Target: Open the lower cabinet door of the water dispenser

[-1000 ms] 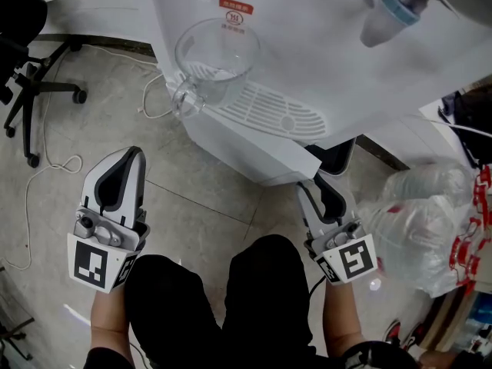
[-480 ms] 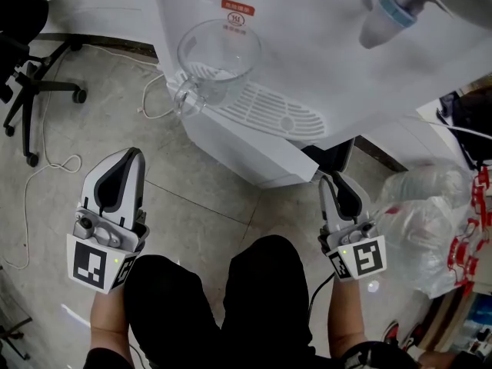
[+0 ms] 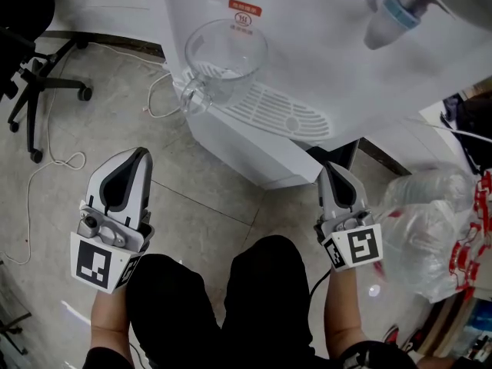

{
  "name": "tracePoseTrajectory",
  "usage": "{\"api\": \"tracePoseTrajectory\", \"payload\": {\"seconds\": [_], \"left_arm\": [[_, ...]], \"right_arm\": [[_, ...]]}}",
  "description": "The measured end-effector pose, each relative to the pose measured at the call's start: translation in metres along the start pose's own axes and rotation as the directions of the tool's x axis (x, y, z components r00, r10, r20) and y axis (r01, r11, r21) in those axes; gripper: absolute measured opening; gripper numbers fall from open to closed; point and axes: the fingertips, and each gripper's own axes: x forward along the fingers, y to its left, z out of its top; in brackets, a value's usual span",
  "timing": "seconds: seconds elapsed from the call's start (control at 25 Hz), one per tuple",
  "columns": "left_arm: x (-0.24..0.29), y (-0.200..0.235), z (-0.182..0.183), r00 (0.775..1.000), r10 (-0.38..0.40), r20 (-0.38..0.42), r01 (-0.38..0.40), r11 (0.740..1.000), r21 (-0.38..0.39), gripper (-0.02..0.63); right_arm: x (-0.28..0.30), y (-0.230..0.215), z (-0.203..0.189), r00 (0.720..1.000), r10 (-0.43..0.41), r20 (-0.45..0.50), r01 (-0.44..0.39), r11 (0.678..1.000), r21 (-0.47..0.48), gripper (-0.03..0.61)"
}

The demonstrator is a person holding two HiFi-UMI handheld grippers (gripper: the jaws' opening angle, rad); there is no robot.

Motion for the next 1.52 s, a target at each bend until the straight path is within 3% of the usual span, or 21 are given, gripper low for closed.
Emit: {"api": "tracePoseTrajectory", "payload": {"seconds": [0.36,0.56,0.72,0.88,1.16,1.32,1.52], "left_arm": [[-0.003,0.002,-0.007,0.999,0.010,-0.030,-0.010,1.000,-0.008,0.009],[-0.002,0.005,-0.001,1.000,0.015,-0.013,-0.014,1.000,0.027,0.009],[-0.005,0.003,-0.004,1.000,0.015,-0.025,-0.015,1.000,-0.008,0.009],[-0.005,0.001,0.001,1.000,0.015,-0.009,-0.015,1.000,0.007,0.009],[-0.009,0.003,0.000,1.000,0.024,-0.016,-0.024,1.000,-0.001,0.009],[-0.009,0.005,0.004,1.000,0.028,-0.002,-0.028,0.999,0.025,0.009],[-0.015,0.008,0.000,0.999,0.037,-0.020,-0.037,0.999,0.002,0.008]], "right_arm": [[0.001,0.005,-0.004,0.999,0.043,-0.024,-0.043,0.999,-0.006,0.005],[-0.002,0.012,-0.005,0.997,0.073,-0.035,-0.073,0.997,-0.007,0.005],[-0.003,0.021,-0.006,0.992,0.116,-0.050,-0.117,0.993,-0.023,0.005],[-0.005,0.033,-0.005,0.985,0.162,-0.063,-0.164,0.986,-0.041,0.005],[-0.003,0.060,0.002,0.962,0.267,-0.056,-0.270,0.960,-0.074,0.005],[-0.003,0.068,0.004,0.948,0.311,-0.059,-0.314,0.948,-0.042,0.005],[0.004,0.089,0.021,0.923,0.385,-0.002,-0.384,0.921,-0.066,0.005]]}}
